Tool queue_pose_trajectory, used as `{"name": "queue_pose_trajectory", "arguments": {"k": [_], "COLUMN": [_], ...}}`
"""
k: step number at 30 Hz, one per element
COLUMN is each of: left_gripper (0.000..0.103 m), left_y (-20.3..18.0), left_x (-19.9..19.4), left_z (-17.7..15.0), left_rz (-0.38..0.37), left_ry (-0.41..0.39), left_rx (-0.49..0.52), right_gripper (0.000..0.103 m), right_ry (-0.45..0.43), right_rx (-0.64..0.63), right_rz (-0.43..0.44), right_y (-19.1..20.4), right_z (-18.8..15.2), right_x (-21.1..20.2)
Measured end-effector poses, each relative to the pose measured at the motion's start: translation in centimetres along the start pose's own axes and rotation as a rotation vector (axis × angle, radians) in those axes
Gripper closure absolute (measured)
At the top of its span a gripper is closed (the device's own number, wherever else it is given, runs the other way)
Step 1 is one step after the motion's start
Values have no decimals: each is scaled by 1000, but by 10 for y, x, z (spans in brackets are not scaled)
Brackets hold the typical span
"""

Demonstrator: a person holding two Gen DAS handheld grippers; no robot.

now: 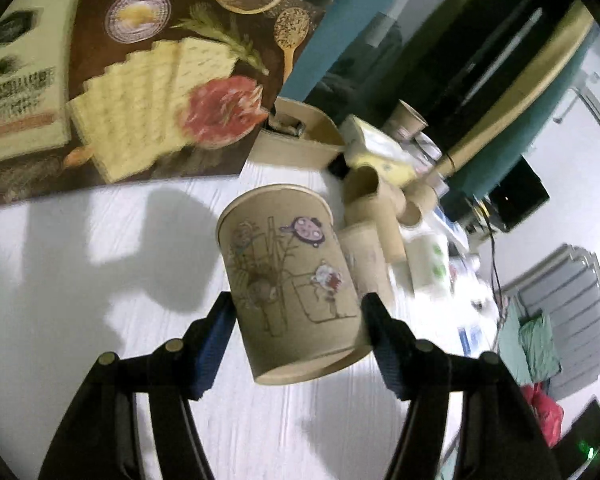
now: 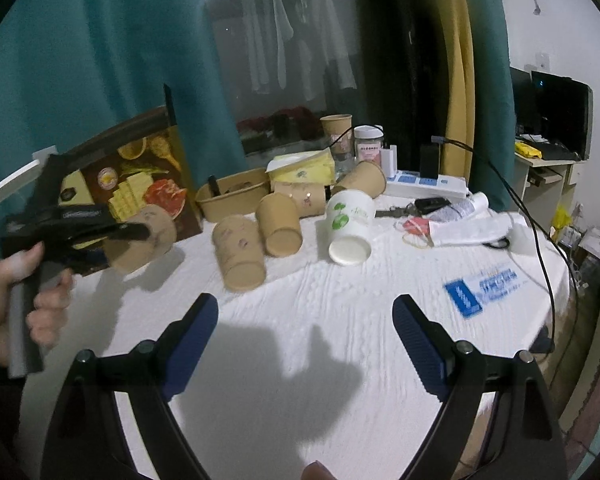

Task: Flip cup upright
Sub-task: 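Lift the brown paper cup with the left gripper toward the right gripper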

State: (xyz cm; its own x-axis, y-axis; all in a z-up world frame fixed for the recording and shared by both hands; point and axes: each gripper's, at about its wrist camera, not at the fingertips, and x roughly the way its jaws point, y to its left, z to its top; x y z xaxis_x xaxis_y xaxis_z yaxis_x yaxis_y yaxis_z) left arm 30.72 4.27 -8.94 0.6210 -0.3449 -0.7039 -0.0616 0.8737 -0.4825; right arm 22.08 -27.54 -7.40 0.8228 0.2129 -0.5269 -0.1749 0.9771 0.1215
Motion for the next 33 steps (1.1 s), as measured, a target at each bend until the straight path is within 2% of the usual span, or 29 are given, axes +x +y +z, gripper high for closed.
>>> {"name": "queue_pose_trajectory", "arguments": {"k": [6, 9, 13, 22, 25, 26, 27, 33], "left_gripper": [38, 38, 38, 38, 36, 32, 28, 23], "left_y": [12, 10, 13, 1, 0, 0, 0, 2], "left_x": [-43, -56, -63, -50, -46, -44, -43, -48], "left_z": [-84, -121, -150, -175, -175, -175, -176, -179], "left_rz": [-30, -7, 33, 132, 156, 165, 164, 121], "left_ry": [49, 61, 78, 114, 125, 135, 140, 146], "left_rx": [-16, -7, -13, 60, 63, 58, 53, 14], "right_gripper": [15, 16, 16, 16, 16, 16, 16, 16], "right_ry": [50, 73, 90, 119, 118, 118, 121, 131], "right_rx": [9, 1, -4, -8, -4, -3, -3, -6], "right_rz": [14, 23, 36, 50, 51, 50, 48, 47], "right_y": [10, 14, 19, 22, 21, 20, 20, 18], "right_z": [-34, -46, -58, -64, -64, -64, -64, -64], "right_x": [-22, -25, -32, -29, -30, -31, -30, -31]}}
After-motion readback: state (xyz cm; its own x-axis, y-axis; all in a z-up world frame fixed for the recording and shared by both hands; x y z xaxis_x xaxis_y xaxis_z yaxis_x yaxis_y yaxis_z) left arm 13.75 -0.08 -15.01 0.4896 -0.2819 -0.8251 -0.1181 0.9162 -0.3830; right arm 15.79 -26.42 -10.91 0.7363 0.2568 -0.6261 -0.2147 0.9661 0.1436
